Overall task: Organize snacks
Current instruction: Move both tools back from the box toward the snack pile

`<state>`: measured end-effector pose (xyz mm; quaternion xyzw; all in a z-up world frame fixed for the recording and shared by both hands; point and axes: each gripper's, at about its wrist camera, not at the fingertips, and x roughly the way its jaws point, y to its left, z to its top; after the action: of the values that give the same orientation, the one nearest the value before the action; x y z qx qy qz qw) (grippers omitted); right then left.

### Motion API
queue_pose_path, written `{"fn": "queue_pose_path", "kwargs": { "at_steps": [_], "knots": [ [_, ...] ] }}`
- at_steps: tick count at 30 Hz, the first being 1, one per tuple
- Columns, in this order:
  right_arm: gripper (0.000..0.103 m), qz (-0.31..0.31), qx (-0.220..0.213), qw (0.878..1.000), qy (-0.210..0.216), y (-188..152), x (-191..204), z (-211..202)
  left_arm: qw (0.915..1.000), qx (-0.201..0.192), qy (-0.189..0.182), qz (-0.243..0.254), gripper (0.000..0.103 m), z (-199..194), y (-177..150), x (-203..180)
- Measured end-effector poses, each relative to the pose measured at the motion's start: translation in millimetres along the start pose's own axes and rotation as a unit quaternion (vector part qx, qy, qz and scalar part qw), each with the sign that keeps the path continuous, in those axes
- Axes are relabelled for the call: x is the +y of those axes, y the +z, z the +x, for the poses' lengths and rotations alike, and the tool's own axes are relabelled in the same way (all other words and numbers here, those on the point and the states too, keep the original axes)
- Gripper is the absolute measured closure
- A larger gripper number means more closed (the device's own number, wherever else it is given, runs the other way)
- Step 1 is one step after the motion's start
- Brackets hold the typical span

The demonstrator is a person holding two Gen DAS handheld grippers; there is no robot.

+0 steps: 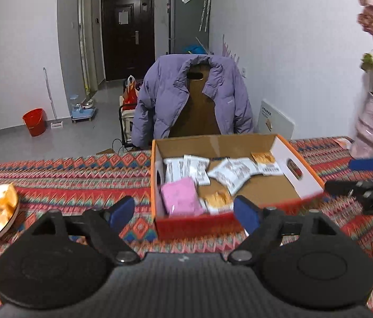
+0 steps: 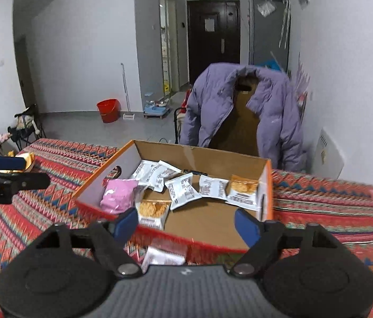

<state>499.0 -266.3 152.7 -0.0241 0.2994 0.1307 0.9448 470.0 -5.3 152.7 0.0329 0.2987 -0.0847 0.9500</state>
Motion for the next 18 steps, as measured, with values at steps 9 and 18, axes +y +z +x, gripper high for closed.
{"fn": "queue_pose_path", "kwargs": {
  "at_steps": [9, 18],
  "knots": [
    [0.013, -0.037, -0.069, 0.997, 0.027, -74.6, 39.7, -117.7, 0.9963, -0.081, 0.011, 0.026, 0.001, -118.4, -104.8, -15.5],
    [0.000, -0.067, -0.164, 0.984, -0.014, -188.0, 93.4, -198.6, 0.9890, -0.135, 0.061, 0.002, 0.000, -201.2, -195.4, -18.2]
  ]
}}
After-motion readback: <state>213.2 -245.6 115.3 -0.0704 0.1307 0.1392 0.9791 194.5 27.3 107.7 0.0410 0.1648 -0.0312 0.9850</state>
